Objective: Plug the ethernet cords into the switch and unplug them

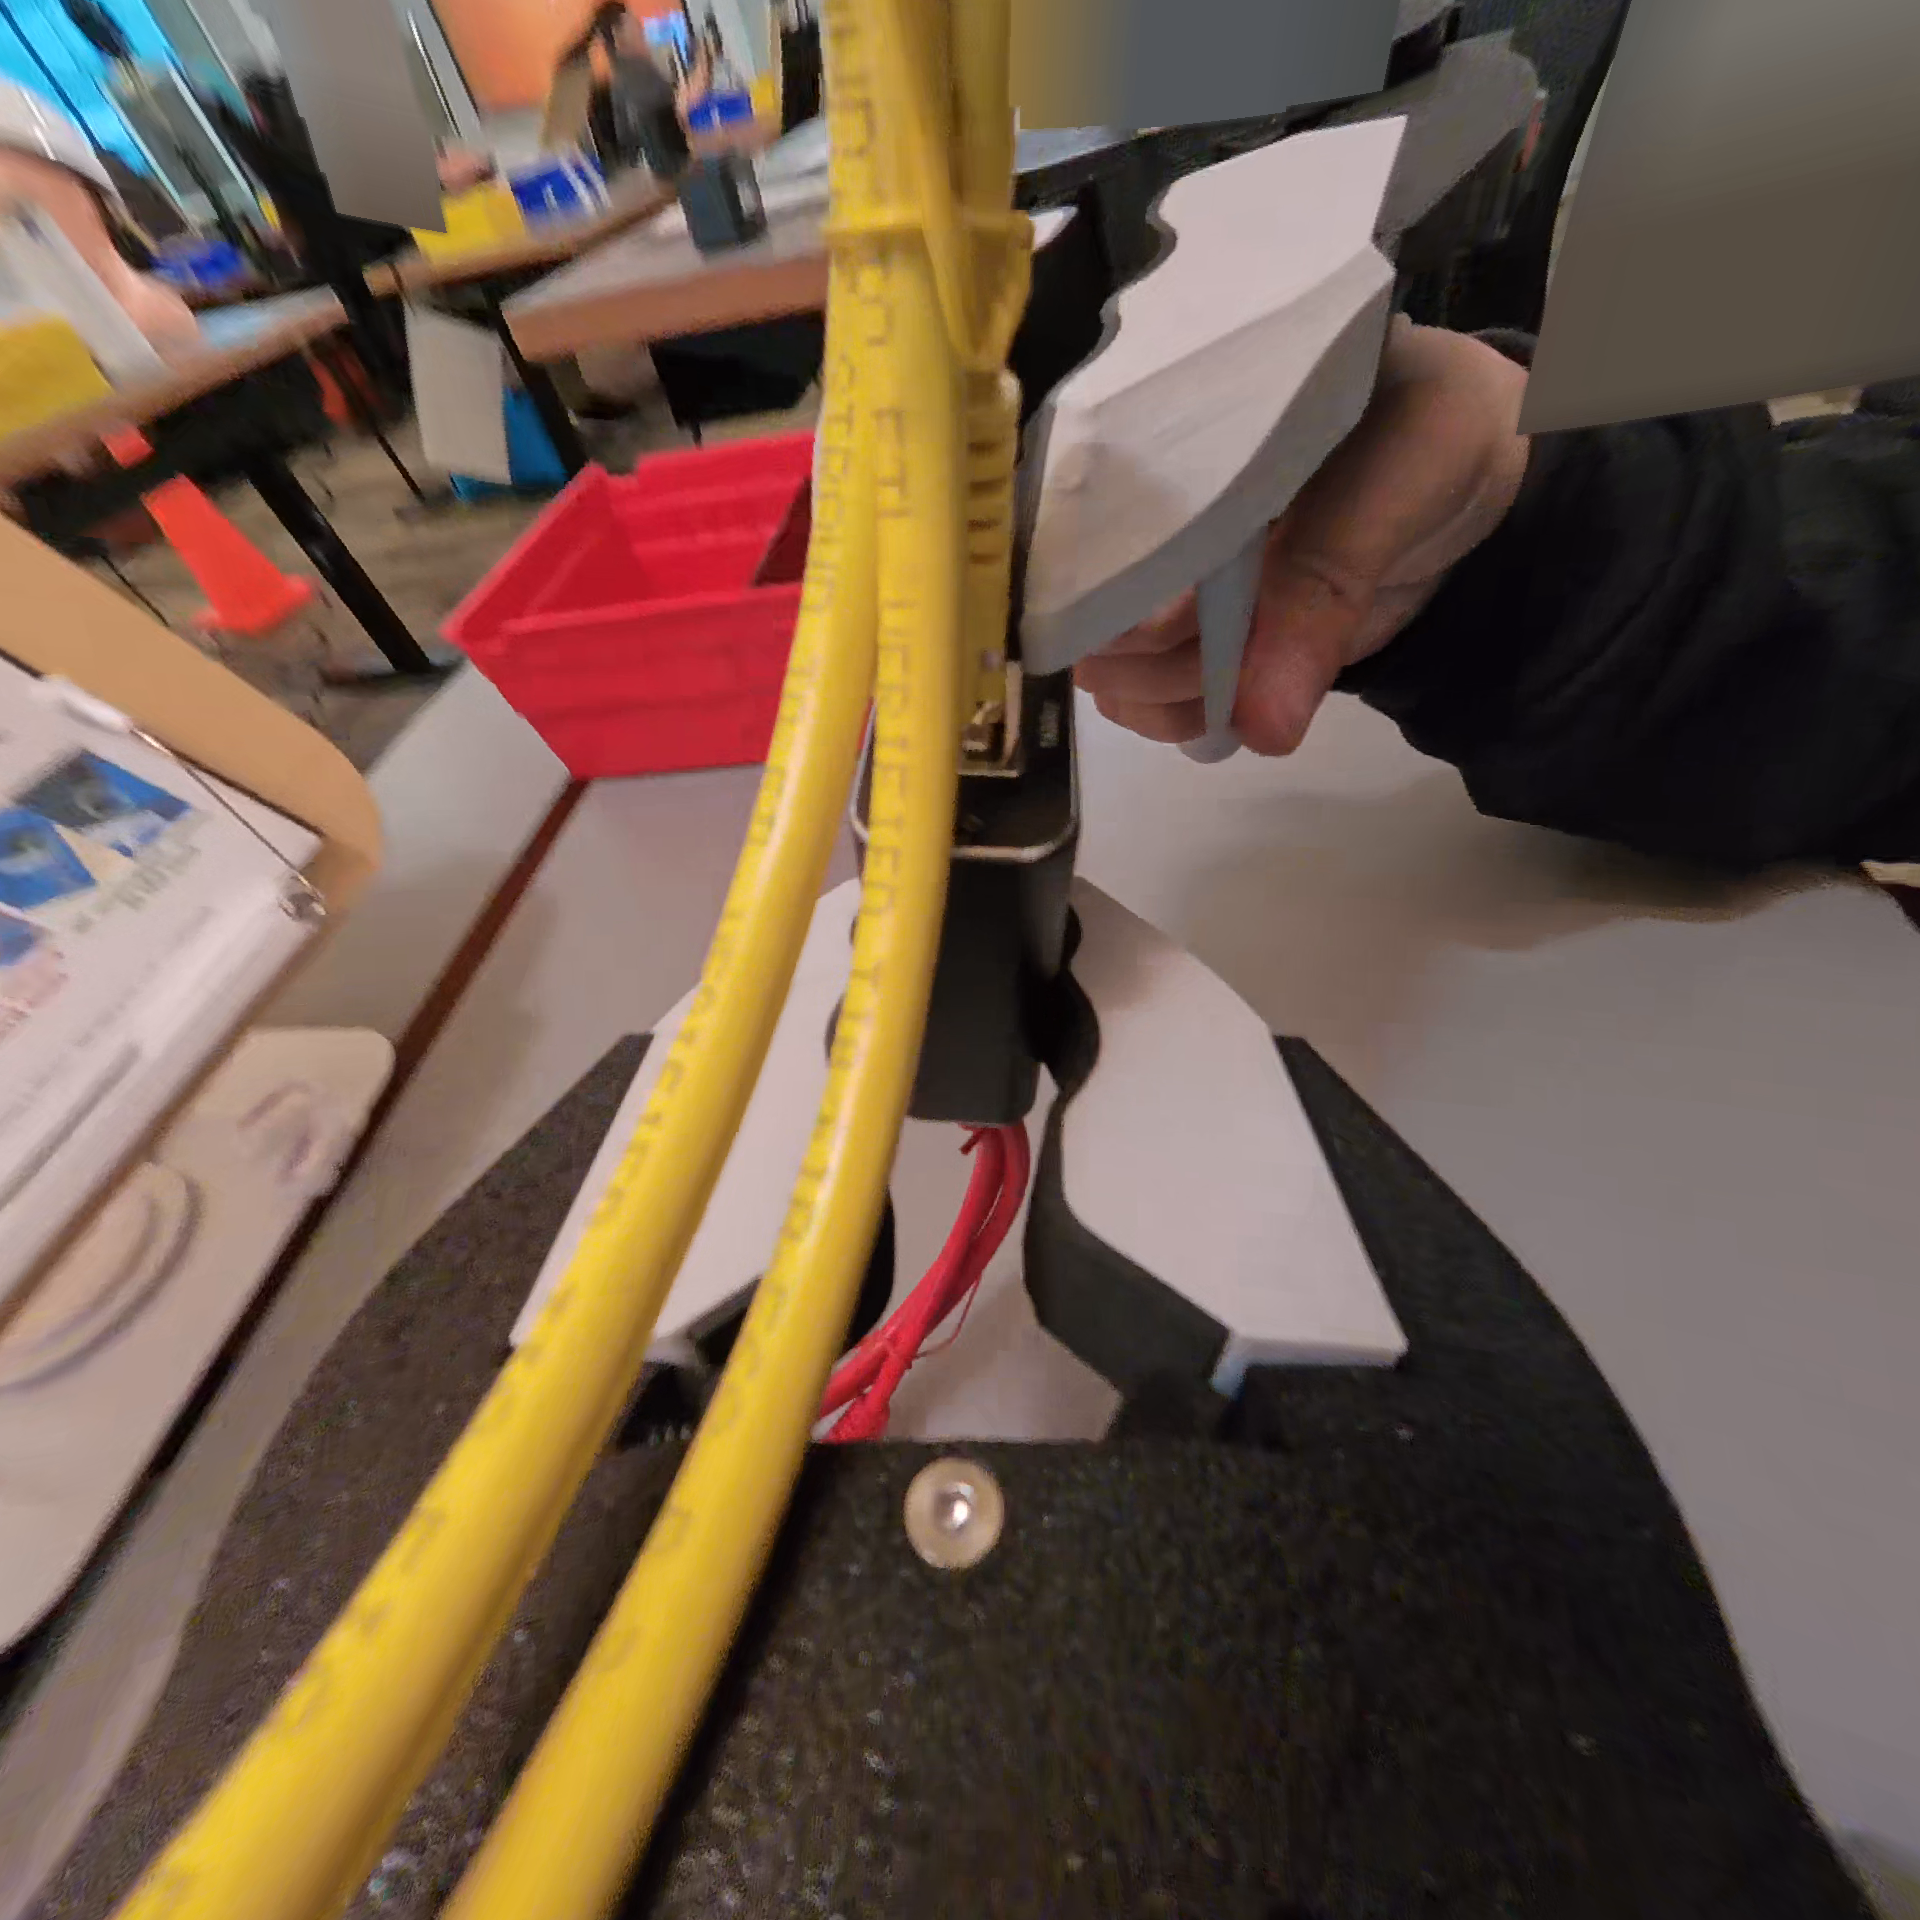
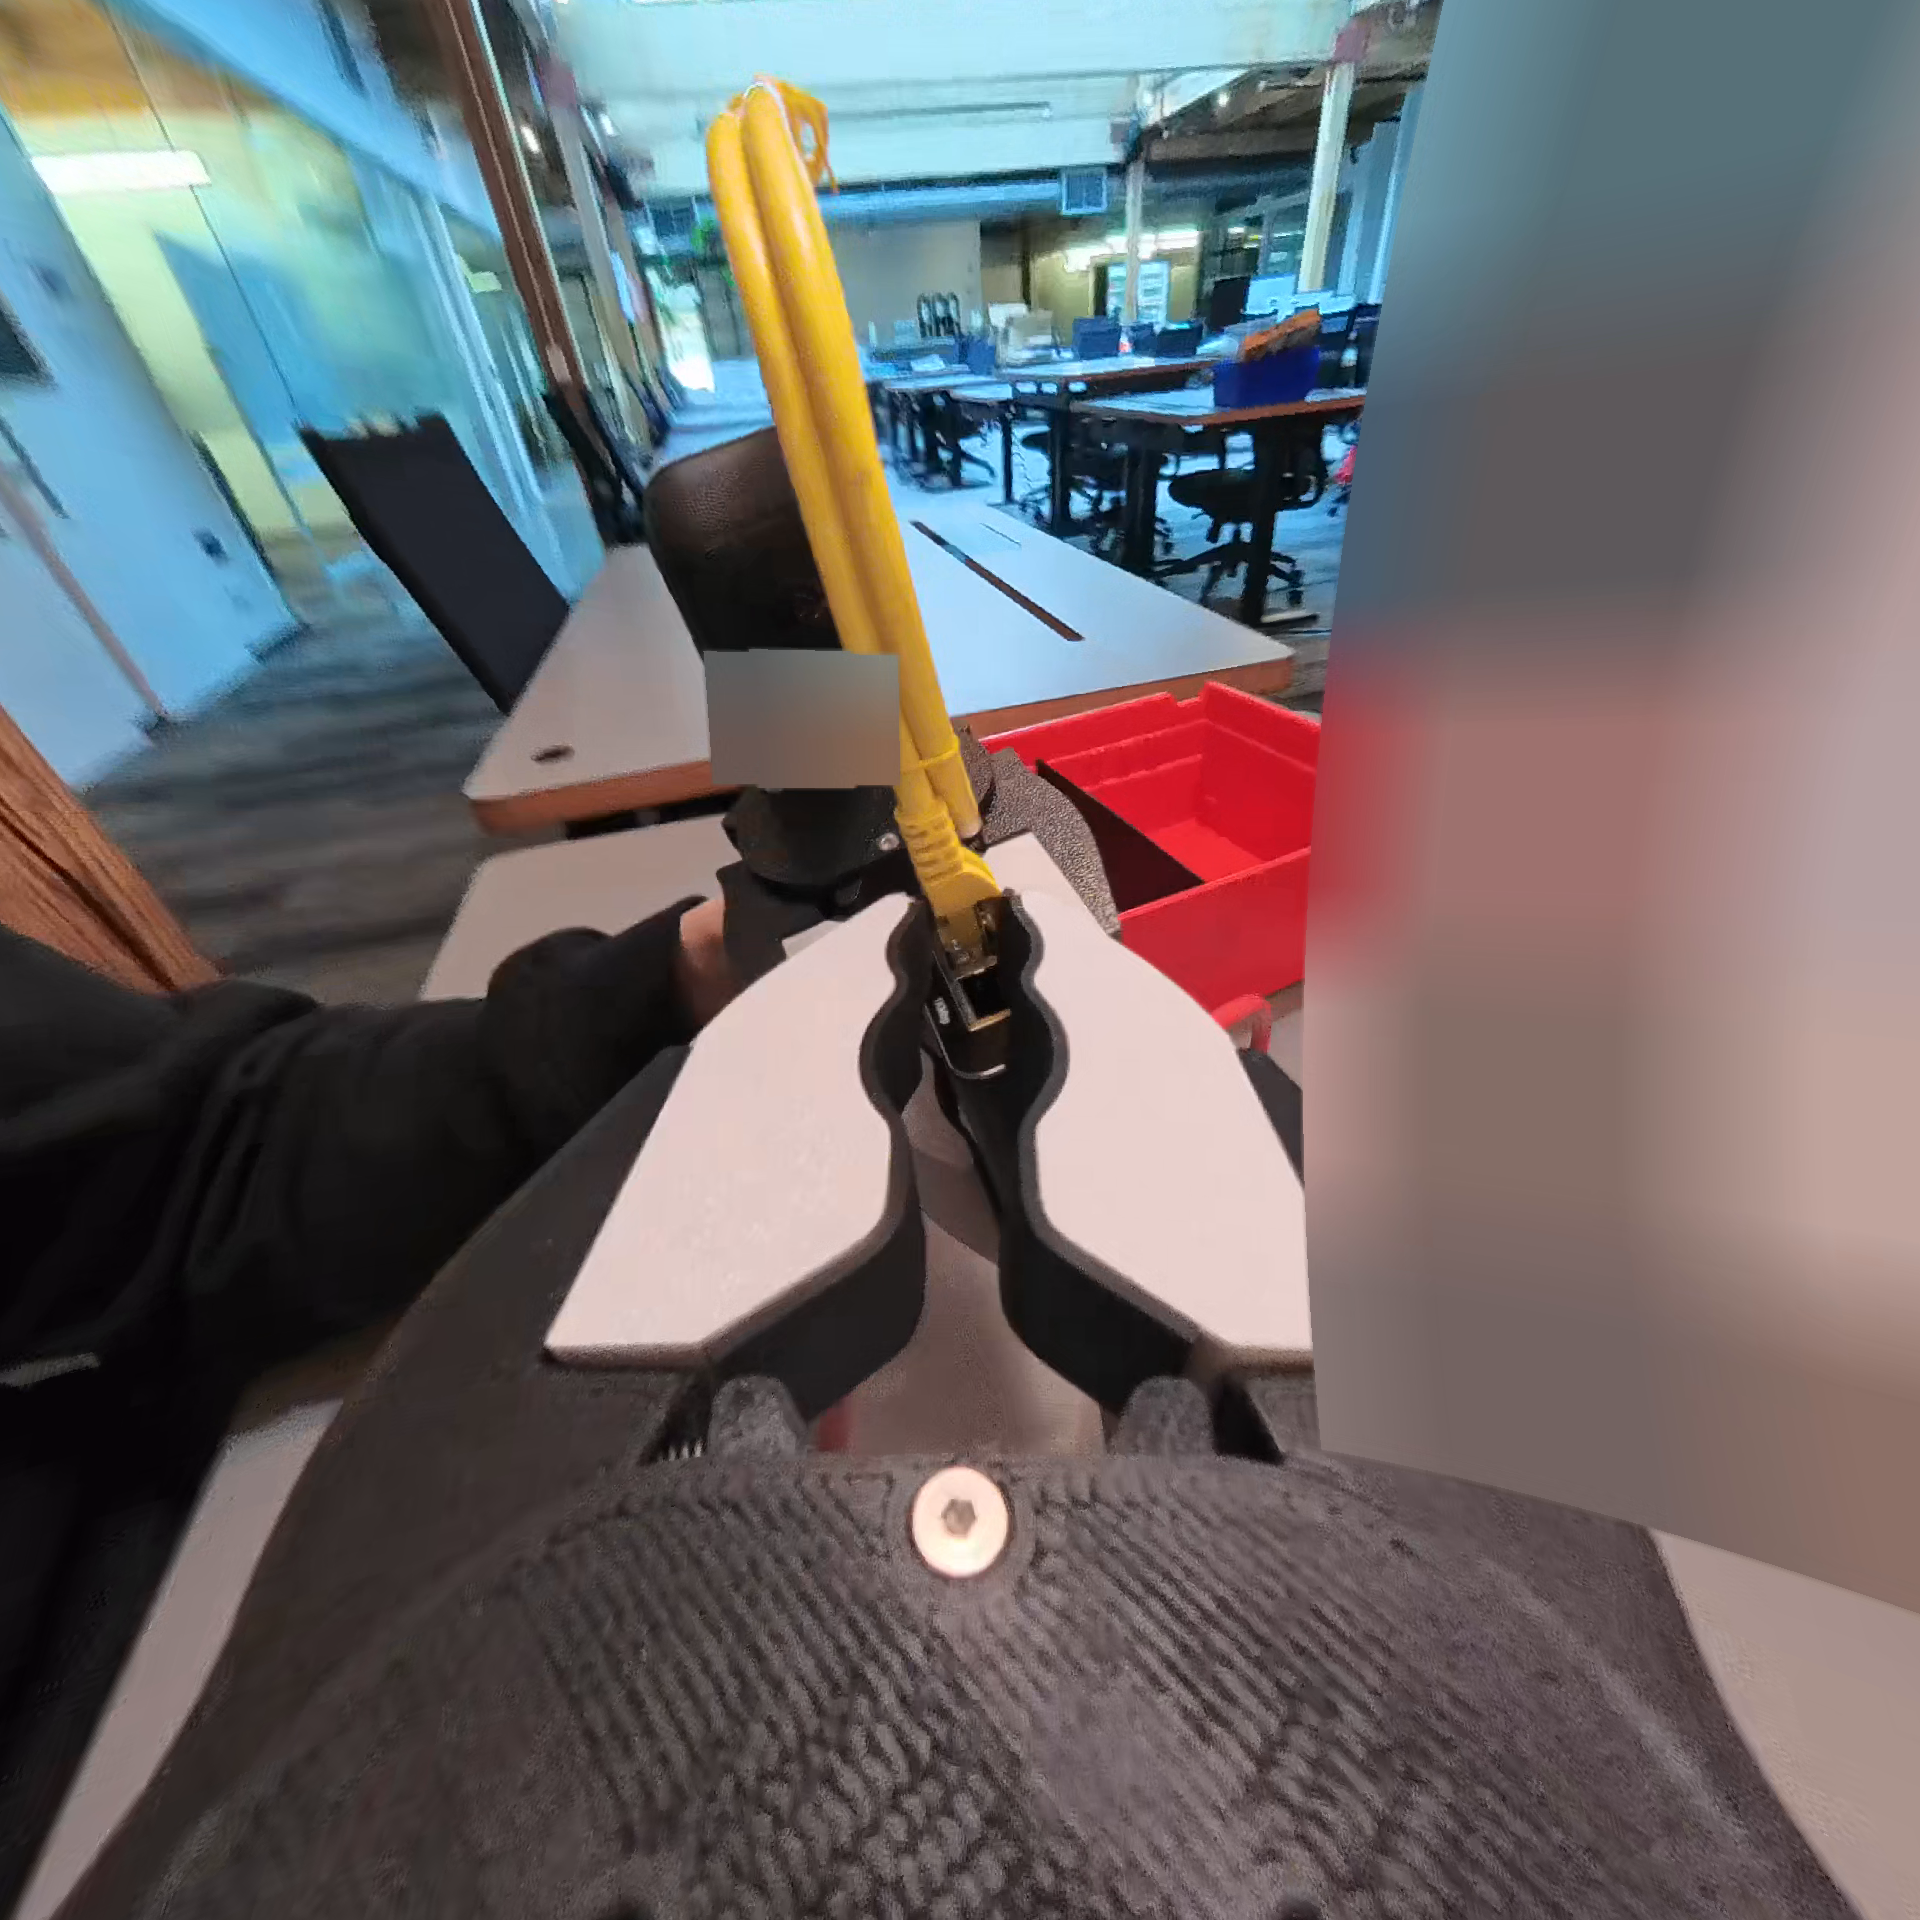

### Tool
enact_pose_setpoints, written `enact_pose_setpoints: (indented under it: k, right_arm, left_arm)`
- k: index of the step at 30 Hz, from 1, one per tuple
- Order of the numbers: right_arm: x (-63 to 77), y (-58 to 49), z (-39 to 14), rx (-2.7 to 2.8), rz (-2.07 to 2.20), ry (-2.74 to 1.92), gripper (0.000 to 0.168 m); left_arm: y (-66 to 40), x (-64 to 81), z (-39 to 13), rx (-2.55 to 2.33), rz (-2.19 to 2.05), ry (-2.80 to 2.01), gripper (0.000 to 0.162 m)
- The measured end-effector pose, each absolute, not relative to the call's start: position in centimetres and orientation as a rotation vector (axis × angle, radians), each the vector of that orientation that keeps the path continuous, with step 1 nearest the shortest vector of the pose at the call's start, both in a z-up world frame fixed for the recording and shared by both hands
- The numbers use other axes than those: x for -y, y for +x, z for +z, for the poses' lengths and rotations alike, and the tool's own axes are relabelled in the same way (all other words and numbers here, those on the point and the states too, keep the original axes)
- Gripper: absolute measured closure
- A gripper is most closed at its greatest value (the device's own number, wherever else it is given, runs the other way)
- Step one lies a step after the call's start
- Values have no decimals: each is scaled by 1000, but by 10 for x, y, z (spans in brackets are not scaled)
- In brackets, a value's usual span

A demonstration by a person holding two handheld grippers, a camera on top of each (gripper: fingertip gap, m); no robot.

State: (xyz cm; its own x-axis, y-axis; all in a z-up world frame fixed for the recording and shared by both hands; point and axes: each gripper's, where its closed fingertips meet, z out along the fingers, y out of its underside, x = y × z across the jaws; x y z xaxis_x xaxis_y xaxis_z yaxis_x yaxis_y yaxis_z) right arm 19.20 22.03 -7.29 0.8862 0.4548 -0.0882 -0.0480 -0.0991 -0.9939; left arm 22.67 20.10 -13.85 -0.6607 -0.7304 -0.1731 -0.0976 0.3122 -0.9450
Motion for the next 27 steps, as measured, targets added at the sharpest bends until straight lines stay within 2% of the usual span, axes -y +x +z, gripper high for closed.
enact_pose_setpoints:
  k: [10,27]
  right_arm:
    - [-197,223,-96,34,696,-1537,155]
    - [-157,198,-109,-18,714,-1562,155]
  left_arm:
    - [230,-166,-167,-2202,-1505,-1090,134]
    - [195,-116,-176,-2194,-1675,-1294,134]
